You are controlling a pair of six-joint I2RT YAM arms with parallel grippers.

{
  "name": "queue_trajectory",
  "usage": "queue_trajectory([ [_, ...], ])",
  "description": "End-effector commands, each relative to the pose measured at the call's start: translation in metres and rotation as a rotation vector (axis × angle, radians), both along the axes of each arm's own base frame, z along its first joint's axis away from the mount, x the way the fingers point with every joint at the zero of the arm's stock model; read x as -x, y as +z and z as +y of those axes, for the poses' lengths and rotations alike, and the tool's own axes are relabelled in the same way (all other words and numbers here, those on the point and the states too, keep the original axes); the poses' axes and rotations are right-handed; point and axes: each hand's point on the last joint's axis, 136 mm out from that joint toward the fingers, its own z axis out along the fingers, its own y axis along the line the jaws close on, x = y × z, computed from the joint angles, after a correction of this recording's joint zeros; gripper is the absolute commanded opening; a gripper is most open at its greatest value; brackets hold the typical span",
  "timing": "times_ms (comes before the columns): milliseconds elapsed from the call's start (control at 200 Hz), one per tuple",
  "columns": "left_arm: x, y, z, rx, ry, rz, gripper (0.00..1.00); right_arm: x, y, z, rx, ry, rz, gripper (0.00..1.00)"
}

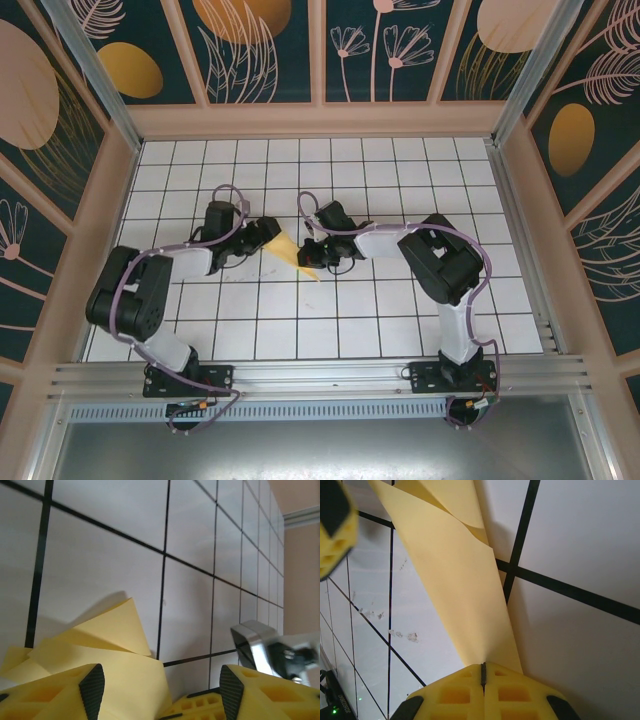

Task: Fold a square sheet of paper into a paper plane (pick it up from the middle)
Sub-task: Fold the wing for the fifth time at the center of the table.

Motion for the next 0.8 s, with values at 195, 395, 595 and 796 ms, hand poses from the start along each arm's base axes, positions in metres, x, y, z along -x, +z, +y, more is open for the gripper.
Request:
queue_trajectory([
  [195, -0.011, 0.000, -0.020, 0.041, -0.044, -0.012, 0.66, 0.045, -0.058, -0.032, 0.202, 0.019, 0.165, 0.00],
  [395, -0.017, -0.019, -0.017, -0.021, -0.022, 0.045, 0.65, 0.045, -0.060, -0.032, 0.207, 0.018, 0.169, 0.00],
  [595, -0.014, -0.053, 0.012, -0.201, 0.076, 0.144, 0.63, 0.046, -0.063, -0.036, 0.230, 0.015, 0.172, 0.00],
  [796, -0.018, -0.051, 0.023, -0.236, 0.101, 0.132, 0.65, 0.049, -0.068, -0.041, 0.255, 0.011, 0.181, 0.00],
])
